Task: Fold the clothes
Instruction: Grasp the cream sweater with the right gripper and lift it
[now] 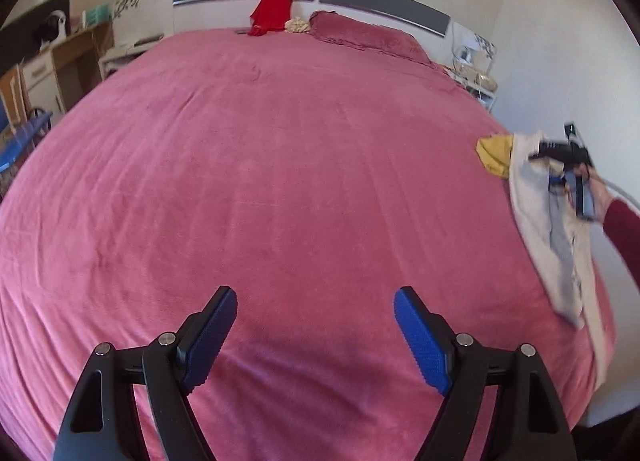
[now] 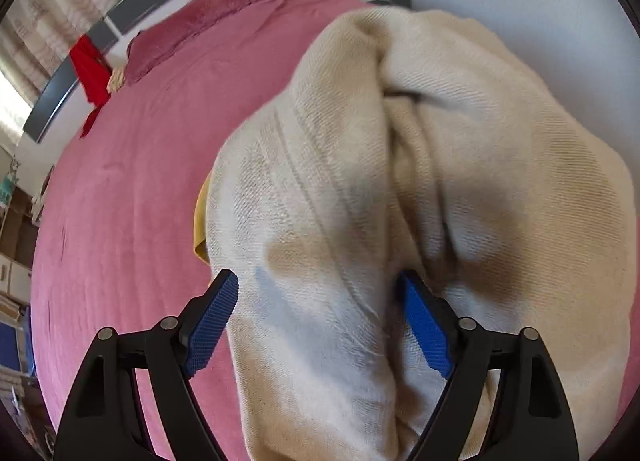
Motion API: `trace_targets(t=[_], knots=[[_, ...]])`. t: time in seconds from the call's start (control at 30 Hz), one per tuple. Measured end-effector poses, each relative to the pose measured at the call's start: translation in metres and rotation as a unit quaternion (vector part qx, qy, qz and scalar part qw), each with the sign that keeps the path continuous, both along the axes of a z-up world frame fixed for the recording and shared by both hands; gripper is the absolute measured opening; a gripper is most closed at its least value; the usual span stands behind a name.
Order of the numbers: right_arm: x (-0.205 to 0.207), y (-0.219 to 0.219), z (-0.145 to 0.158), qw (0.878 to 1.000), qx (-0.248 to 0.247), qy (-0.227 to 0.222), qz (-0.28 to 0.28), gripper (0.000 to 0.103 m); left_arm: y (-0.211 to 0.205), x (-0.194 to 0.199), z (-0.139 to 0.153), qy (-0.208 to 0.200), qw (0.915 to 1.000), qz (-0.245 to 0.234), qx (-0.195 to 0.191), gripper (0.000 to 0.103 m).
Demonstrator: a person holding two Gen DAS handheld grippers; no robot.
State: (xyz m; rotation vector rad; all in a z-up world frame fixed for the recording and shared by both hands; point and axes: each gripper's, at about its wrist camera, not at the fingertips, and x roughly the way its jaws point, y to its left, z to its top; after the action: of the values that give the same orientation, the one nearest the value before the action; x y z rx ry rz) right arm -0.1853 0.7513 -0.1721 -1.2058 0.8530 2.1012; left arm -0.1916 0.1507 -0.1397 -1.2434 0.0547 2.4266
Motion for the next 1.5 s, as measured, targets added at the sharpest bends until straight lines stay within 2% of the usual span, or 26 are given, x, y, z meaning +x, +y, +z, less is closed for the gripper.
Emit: trace_targets(t=[0.03,0.1,0.13,0.2,0.27,0.3,0.4,0.5,0.53,0.6,0.7,0.77,0.83,0.9,0.93,1.0,1.07,1.1,1.17,1.2,1.3,1.33,1.37,1.43,1.5], knots=[[-0.005,-0.002,-0.005,1.0,0.004,-0.025,0.009,0.014,0.005,-0.003,0.001,0.011,0.9998,0.003,-0.017,0.083],[-0.01,-0.01,-0.007,0.998,0.027,-0.041,0.034,0.015,0.018,-0.006,0.003,0.036,0.9978,0.003,-0.055,0.083],[-0.011,-0.014,-0.007,0.997,0.036,-0.044,0.044,0.014,0.024,-0.008,0.004,0.044,0.997,0.0,-0.064,0.083],[-0.005,-0.018,0.0,0.998,0.037,-0.02,0.049,0.013,0.036,-0.012,0.006,0.046,0.9968,-0.013,-0.064,0.083],[0.0,-0.023,0.007,0.998,0.035,0.008,0.056,0.013,0.046,-0.018,0.007,0.025,0.9984,-0.026,-0.043,0.076],[0.005,-0.029,0.011,0.997,0.025,0.031,0.069,0.012,0.052,-0.022,0.007,0.008,0.9991,-0.034,-0.023,0.07],[0.015,-0.05,0.022,0.989,-0.011,0.091,0.115,0.012,0.067,-0.032,0.009,-0.031,0.998,-0.044,0.034,0.063],[0.027,-0.089,0.024,0.968,-0.079,0.14,0.191,0.012,0.082,-0.039,0.014,-0.065,0.9944,-0.045,0.07,0.061],[0.036,-0.109,0.025,0.957,-0.099,0.158,0.22,0.012,0.085,-0.04,0.015,-0.073,0.994,-0.044,0.068,0.062],[0.059,-0.148,0.028,0.941,-0.127,0.177,0.261,0.012,0.09,-0.036,0.02,-0.076,0.995,-0.047,0.043,0.062],[0.094,-0.209,0.034,0.916,-0.164,0.198,0.308,0.012,0.087,-0.016,0.036,-0.047,0.9972,-0.058,0.005,0.063],[0.109,-0.245,0.036,0.901,-0.183,0.199,0.339,0.013,0.079,-0.004,0.045,-0.047,0.9965,-0.069,-0.005,0.063],[0.134,-0.29,0.036,0.881,-0.22,0.203,0.366,0.014,0.063,0.011,0.054,-0.047,0.9965,-0.07,0.004,0.063],[0.153,-0.337,0.038,0.873,-0.218,0.187,0.394,0.021,0.04,0.021,0.054,-0.075,0.9953,-0.056,0.024,0.063],[0.162,-0.362,0.038,0.871,-0.203,0.161,0.417,0.033,0.029,0.026,0.053,-0.092,0.994,-0.048,0.034,0.063],[0.177,-0.405,0.034,0.873,-0.161,0.105,0.448,0.041,0.005,0.035,0.051,-0.127,0.9899,-0.032,0.055,0.062],[0.185,-0.436,0.029,0.872,-0.134,0.059,0.467,0.052,-0.017,0.048,0.047,-0.122,0.9919,-0.019,0.027,0.06],[0.186,-0.443,0.03,0.876,-0.118,0.048,0.465,0.058,-0.028,0.055,0.044,-0.116,0.9931,-0.013,0.007,0.055],[0.187,-0.461,0.032,0.887,-0.093,0.035,0.452,0.059,-0.041,0.075,0.048,-0.074,0.9964,-0.014,-0.04,0.055],[0.193,-0.459,0.036,0.895,-0.07,0.034,0.439,0.065,-0.047,0.085,0.05,-0.049,0.9966,-0.015,-0.064,0.054],[0.221,-0.457,0.054,0.913,0.026,0.033,0.406,0.074,-0.044,0.115,0.068,0.038,0.9953,-0.046,-0.077,0.054],[0.227,-0.454,0.063,0.916,0.052,0.043,0.396,0.075,-0.04,0.121,0.072,0.052,0.9947,-0.06,-0.065,0.057],[0.233,-0.448,0.073,0.918,0.072,0.059,0.385,0.076,-0.033,0.124,0.073,0.047,0.9953,-0.073,-0.042,0.058],[0.239,-0.442,0.099,0.92,0.111,0.102,0.363,0.078,-0.019,0.121,0.07,0.009,0.996,-0.088,0.011,0.06],[0.24,-0.433,0.114,0.92,0.13,0.127,0.347,0.087,-0.003,0.114,0.064,-0.02,0.9955,-0.089,0.028,0.06]])
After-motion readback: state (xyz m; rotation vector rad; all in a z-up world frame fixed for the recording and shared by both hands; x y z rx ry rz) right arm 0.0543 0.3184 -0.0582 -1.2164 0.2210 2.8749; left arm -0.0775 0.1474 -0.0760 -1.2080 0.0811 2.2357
